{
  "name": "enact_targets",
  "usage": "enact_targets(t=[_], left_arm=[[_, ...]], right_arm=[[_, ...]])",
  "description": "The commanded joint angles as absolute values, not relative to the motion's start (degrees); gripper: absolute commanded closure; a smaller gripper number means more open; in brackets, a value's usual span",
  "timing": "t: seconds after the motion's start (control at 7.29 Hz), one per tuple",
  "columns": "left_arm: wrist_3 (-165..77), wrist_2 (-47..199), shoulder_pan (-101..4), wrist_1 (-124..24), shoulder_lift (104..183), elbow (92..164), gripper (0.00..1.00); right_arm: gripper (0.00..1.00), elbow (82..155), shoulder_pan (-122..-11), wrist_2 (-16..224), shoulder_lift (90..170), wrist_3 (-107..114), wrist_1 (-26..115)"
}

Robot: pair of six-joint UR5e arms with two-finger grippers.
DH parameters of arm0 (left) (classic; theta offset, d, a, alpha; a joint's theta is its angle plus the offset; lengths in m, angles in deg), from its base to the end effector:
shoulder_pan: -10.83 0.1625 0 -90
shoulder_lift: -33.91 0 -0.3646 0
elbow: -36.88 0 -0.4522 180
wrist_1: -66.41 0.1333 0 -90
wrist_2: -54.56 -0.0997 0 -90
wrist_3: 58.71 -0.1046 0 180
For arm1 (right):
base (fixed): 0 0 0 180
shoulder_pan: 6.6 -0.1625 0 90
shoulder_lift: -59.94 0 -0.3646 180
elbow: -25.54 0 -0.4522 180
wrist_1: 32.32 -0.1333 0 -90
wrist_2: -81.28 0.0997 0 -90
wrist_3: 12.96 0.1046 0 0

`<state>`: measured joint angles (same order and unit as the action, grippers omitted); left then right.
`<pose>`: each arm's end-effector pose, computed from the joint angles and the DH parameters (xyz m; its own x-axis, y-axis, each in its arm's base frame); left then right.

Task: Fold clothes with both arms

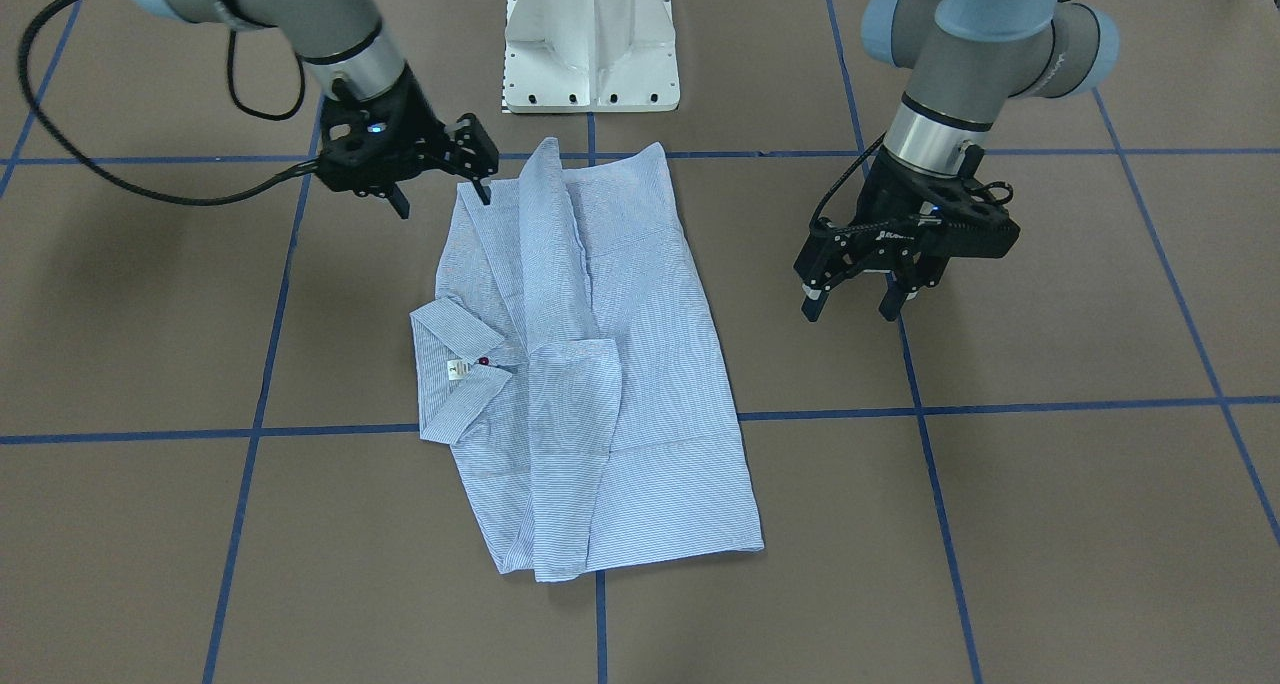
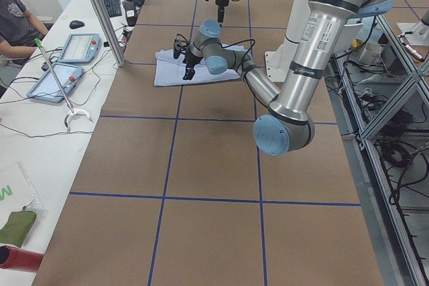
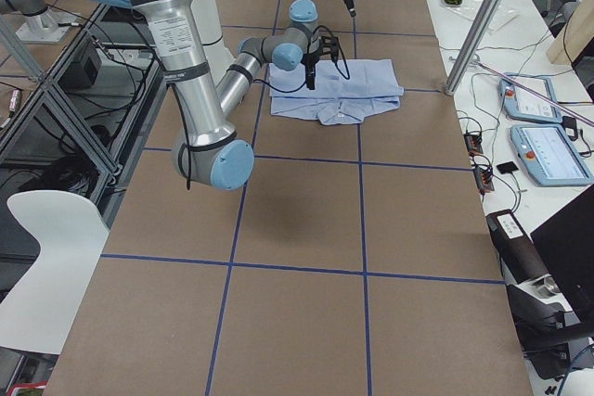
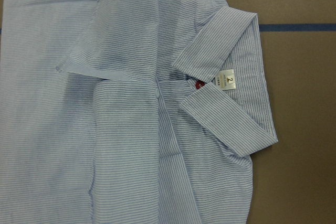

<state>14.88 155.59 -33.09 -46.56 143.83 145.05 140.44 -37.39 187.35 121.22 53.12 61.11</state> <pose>0.3667 -0.5104 0.1888 0.4926 -0.0894 -0.8656 0.4389 0.8844 0.1584 -0.4487 -0.3888 0.1059 0.6281 -0.0792 0.7741 -0.0597 0.9870 0.1495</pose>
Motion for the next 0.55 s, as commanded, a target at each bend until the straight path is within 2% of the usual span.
enact_targets(t=[0.0,0.27,0.41], left_arm=[[14.8,156.5,-33.1,-46.4,141.3,147.1,0.0],[14.9,156.8,-33.1,-46.3,140.5,147.9,0.0],[14.9,156.9,-33.1,-46.3,140.4,147.8,0.0]], right_arm=[[0.0,131.1,-33.2,181.0,109.8,49.3,69.3],[0.0,119.7,-32.1,179.9,103.2,46.9,69.3],[0.0,118.0,-31.0,179.6,103.4,46.4,69.2]])
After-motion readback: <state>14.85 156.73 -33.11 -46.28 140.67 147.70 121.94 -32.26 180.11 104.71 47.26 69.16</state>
